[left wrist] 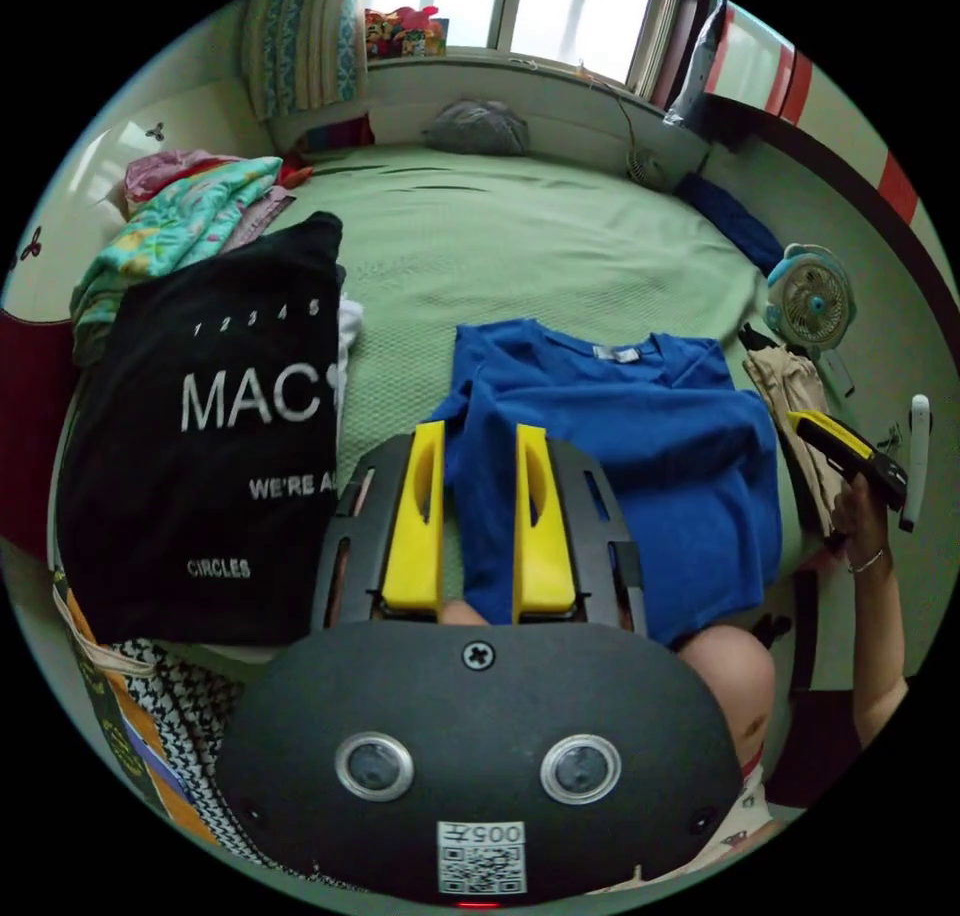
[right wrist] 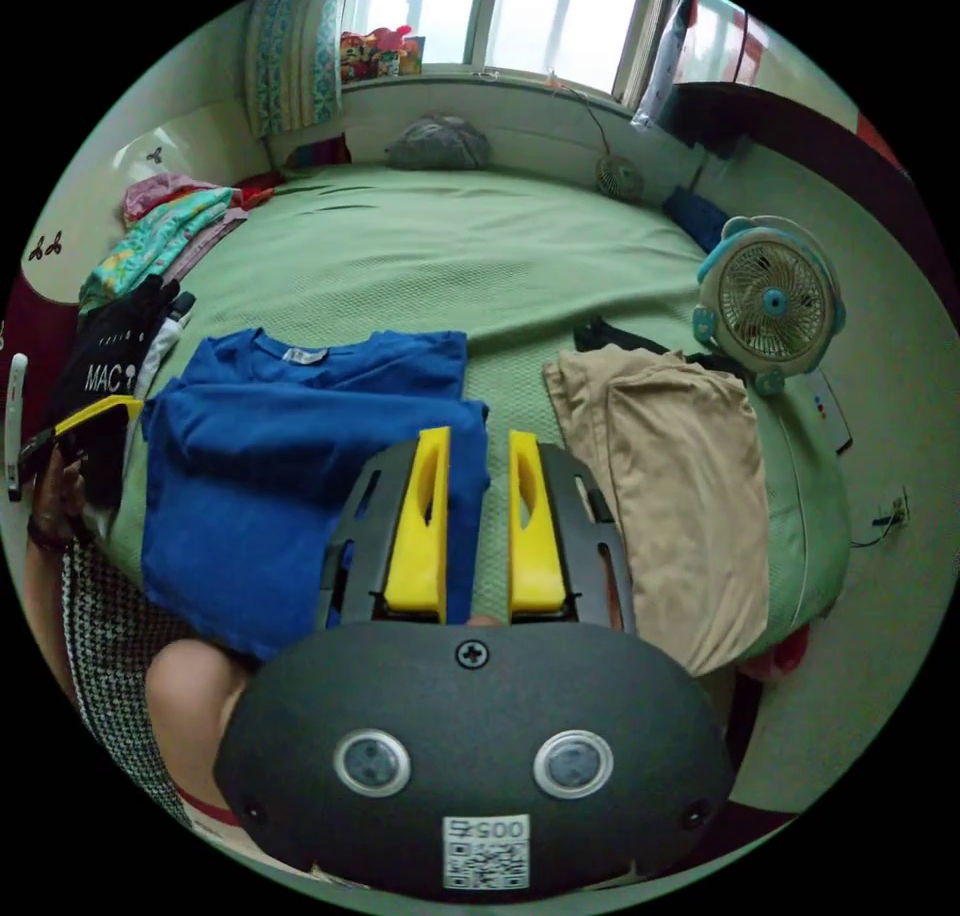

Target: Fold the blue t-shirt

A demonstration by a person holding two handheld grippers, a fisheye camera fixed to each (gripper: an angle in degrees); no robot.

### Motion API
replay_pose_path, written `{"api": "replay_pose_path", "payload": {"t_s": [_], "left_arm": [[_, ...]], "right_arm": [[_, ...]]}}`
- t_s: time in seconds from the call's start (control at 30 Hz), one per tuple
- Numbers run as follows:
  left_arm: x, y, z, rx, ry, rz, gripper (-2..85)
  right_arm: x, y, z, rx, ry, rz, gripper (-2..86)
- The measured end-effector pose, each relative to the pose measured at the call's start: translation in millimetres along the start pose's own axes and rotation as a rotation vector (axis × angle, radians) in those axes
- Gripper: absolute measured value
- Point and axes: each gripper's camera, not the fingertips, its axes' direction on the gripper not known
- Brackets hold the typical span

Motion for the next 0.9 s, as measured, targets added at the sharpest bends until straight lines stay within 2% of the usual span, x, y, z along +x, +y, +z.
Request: {"api": "replay_pose_path", "payload": {"t_s": [0.17, 0.43, 0.53, 0.6, 0.7, 0.9], "left_arm": [[-3.5, 51.8, -6.6, -0.032, 0.017, -0.013, 10.9], [5.9, 102.8, 3.5, -0.138, 0.0, -0.067, 10.6], [9.4, 112.3, 1.2, -0.157, 0.017, -0.088, 10.5], [13.5, 116.5, -2.6, -0.156, 0.007, -0.074, 10.6], [19.5, 122.2, -8.3, -0.153, 0.0, -0.044, 11.2], [21.1, 136.0, -10.2, -0.16, -0.002, -0.039, 11.2]], "right_arm": [[10.5, 62.0, -10.0, -0.058, -0.083, 0.018, 10.5], [-3.5, 123.6, 3.4, -0.168, -0.037, 0.076, 11.0], [-6.3, 123.0, 3.2, -0.181, -0.004, 0.079, 8.7], [-7.4, 124.3, -3.8, -0.169, -0.011, 0.045, 0.1], [1.2, 126.6, -10.0, -0.149, -0.013, 0.019, -1.2], [39.2, 133.3, -18.1, -0.128, -0.018, 0.149, -1.0]]}}
